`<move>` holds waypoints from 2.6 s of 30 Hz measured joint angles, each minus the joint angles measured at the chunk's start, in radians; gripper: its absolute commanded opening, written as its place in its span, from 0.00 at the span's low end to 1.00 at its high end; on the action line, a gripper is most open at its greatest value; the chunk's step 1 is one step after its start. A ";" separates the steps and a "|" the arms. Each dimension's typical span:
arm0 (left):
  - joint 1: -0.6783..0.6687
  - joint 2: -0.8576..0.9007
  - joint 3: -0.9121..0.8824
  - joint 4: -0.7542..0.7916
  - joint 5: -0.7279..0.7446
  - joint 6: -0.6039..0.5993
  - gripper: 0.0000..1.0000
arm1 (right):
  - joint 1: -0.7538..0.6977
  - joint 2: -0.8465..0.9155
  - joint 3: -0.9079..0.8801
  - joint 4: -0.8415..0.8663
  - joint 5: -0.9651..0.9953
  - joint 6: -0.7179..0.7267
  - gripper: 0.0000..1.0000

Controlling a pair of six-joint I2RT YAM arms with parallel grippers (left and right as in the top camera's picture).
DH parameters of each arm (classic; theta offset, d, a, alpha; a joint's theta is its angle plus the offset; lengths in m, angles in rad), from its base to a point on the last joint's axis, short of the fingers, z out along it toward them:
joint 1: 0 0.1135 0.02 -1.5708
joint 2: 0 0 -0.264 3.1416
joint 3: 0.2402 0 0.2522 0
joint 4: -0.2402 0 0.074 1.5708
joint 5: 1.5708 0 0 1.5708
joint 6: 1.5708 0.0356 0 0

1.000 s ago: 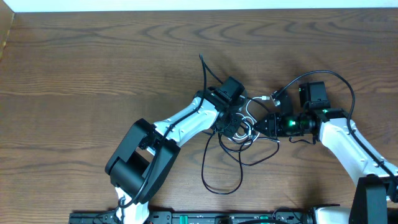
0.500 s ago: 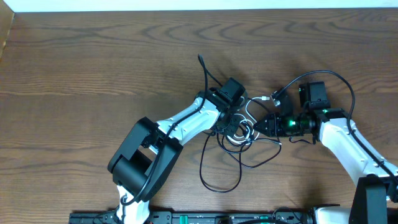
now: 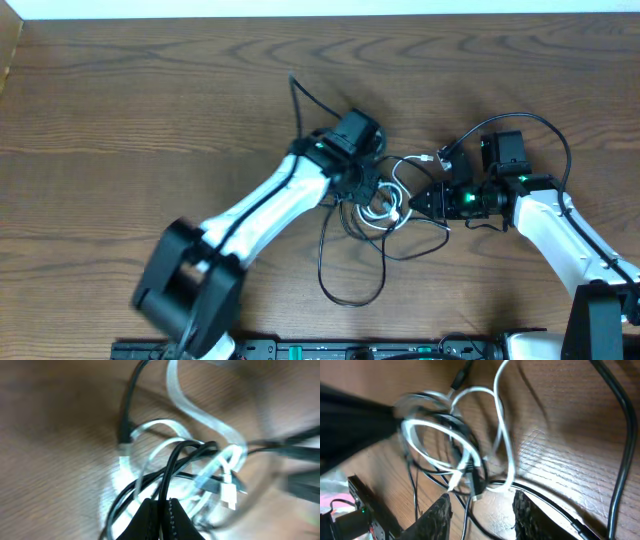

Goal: Untangle cables

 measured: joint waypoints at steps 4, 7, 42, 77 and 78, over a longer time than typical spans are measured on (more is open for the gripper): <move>-0.002 -0.077 0.000 -0.001 0.056 -0.005 0.08 | 0.000 0.000 0.000 0.032 -0.024 0.000 0.39; -0.002 -0.090 0.000 -0.001 0.078 -0.009 0.08 | 0.000 0.000 0.000 0.072 -0.063 0.002 0.39; 0.038 -0.215 0.000 -0.148 0.118 -0.016 0.08 | 0.167 0.000 0.002 -0.009 0.579 0.282 0.59; 0.164 -0.002 0.000 -0.019 0.245 -0.045 0.46 | 0.131 0.000 0.001 0.088 0.240 0.173 0.66; 0.163 0.018 0.000 -0.006 0.258 -0.053 0.48 | 0.130 0.000 0.001 0.077 0.254 0.177 0.66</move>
